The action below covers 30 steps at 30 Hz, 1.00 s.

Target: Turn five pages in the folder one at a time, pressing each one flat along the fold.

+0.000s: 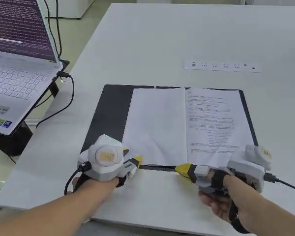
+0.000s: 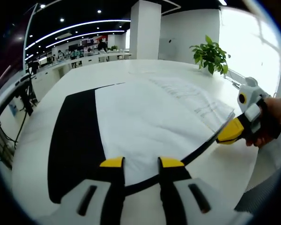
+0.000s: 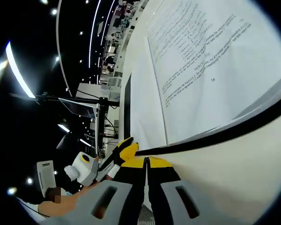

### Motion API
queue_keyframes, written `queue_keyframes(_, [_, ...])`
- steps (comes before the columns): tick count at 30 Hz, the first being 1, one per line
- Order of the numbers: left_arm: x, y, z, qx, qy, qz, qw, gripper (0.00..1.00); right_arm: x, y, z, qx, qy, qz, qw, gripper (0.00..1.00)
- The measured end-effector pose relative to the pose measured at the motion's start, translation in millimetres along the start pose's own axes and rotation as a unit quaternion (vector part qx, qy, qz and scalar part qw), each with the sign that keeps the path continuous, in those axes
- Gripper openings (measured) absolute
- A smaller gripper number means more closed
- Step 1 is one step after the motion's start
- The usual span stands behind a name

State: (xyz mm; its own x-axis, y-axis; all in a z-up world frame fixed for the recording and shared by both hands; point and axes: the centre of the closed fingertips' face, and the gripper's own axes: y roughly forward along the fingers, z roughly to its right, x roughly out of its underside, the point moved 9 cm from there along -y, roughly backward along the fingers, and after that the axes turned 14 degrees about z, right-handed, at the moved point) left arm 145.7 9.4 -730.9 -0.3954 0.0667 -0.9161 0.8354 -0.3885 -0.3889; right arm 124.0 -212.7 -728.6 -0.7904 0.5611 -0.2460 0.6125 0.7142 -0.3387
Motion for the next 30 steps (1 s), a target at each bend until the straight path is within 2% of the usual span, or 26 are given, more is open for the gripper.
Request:
queue_keyframes(2, [-3.7,-2.8,1.3,-0.014,-0.011,-0.014,0.9997,0.34,-2.3,-8.4,-8.1,-0.009,-0.018,0.004,0.9998,0.00])
queue_keyframes(4, [-7.9,-5.8,1.7,-0.013,-0.019,-0.008,0.9997,0.36,-8.3,-20.7,-17.6,-0.007,-0.064,0.019,0.9978,0.00])
queue_keyframes(6, [-17.5,-15.0,2.6,-0.019,-0.023,0.008,0.9995,0.36,-15.3,-34.6,-30.8,-0.021,-0.090,0.041,0.9948,0.00])
queue_keyframes(7, [-21.3,-18.7,3.0,-0.020,-0.028,0.015,0.9993,0.36,-18.1,-40.5,-34.7,-0.019,-0.102,0.050,0.9933,0.00])
queue_keyframes(9, [-31.0,-30.1,3.8,-0.020,-0.030,0.026,0.9990,0.38,-26.6,-56.4,-43.7,-0.016,-0.148,0.075,0.9861,0.00])
queue_keyframes(10, [-37.2,-37.2,3.7,-0.021,-0.033,0.039,0.9985,0.40,-32.2,-65.8,-47.8,-0.015,-0.170,0.091,0.9812,0.00])
queue_keyframes(12, [-44.7,-49.7,4.8,-0.021,-0.030,0.046,0.9983,0.41,-39.4,-81.4,-51.8,-0.010,-0.207,0.109,0.9723,0.02])
queue_keyframes(15, [-55.0,-71.6,3.6,-0.029,-0.032,0.061,0.9972,0.44,-46.7,-101.4,-53.6,0.000,-0.223,0.145,0.9640,0.20])
queue_keyframes(17, [-58.0,-81.0,2.7,-0.032,-0.035,0.065,0.9967,0.46,-49.0,-112.3,-50.5,0.019,-0.245,0.144,0.9587,0.28])
queue_keyframes(19, [-61.7,-94.1,1.8,-0.038,-0.032,0.071,0.9962,0.48,-52.0,-126.4,-50.5,0.029,-0.286,0.151,0.9457,0.29])
queue_keyframes(20, [-63.0,-98.1,1.8,-0.040,-0.032,0.075,0.9959,0.49,-50.9,-130.4,-53.0,0.029,-0.285,0.154,0.9457,0.29])
queue_keyframes(22, [-65.6,-107.6,3.8,-0.045,-0.032,0.079,0.9954,0.53,-54.5,-137.9,-54.6,0.030,-0.288,0.183,0.9394,0.33])
queue_keyframes(25, [-67.0,-116.0,7.5,-0.046,-0.025,0.084,0.9951,0.62,-59.6,-151.8,-54.0,0.056,-0.322,0.211,0.9212,0.49])
queue_keyframes(26, [-67.7,-119.8,9.7,-0.044,-0.024,0.087,0.9950,0.64,-60.7,-154.9,-53.9,0.061,-0.328,0.216,0.9177,0.54])
queue_keyframes(28, [-68.6,-125.2,12.9,-0.044,-0.024,0.091,0.9946,0.68,-61.4,-161.3,-54.3,0.065,-0.331,0.223,0.9147,0.63])
queue_keyframes(30, [-69.3,-129.7,15.8,-0.043,-0.034,0.094,0.9941,0.74,-63.3,-167.2,-53.5,0.072,-0.339,0.229,0.9096,0.69])
